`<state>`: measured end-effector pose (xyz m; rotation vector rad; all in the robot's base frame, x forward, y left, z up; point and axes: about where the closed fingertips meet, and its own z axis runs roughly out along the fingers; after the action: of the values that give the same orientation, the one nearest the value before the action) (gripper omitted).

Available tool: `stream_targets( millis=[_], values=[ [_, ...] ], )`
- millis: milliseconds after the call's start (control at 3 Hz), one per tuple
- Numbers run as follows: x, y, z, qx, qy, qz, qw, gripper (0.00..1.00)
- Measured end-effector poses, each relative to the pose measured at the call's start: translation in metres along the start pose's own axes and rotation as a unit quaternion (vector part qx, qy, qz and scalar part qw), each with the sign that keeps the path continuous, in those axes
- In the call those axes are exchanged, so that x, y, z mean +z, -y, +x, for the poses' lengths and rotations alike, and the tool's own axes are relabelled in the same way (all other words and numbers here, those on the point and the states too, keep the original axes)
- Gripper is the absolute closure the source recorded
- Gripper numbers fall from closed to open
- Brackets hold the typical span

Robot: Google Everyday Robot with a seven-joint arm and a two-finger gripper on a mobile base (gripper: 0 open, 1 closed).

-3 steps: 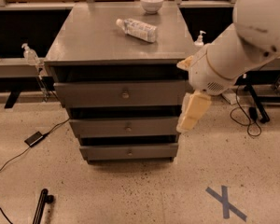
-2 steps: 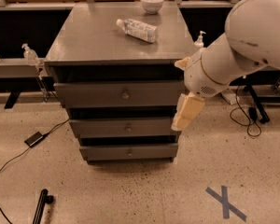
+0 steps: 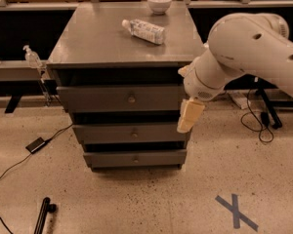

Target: Open bottom drawer

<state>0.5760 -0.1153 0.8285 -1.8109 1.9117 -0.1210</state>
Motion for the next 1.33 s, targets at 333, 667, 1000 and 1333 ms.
stream_targets(
  millis=[333, 667, 1000, 1333],
  values=[
    [0.066, 0.03, 0.032, -0.008, 0.011, 0.015, 0.9998, 0.0],
    [0.132, 0.047, 0.088, 0.02, 0.011, -0.007, 0.9997, 0.0],
    [0.181, 0.038, 0.118, 0.043, 0.008, -0.04, 0.9982, 0.0],
    [0.183, 0.036, 0.118, 0.043, 0.009, -0.042, 0.9982, 0.0]
  ],
)
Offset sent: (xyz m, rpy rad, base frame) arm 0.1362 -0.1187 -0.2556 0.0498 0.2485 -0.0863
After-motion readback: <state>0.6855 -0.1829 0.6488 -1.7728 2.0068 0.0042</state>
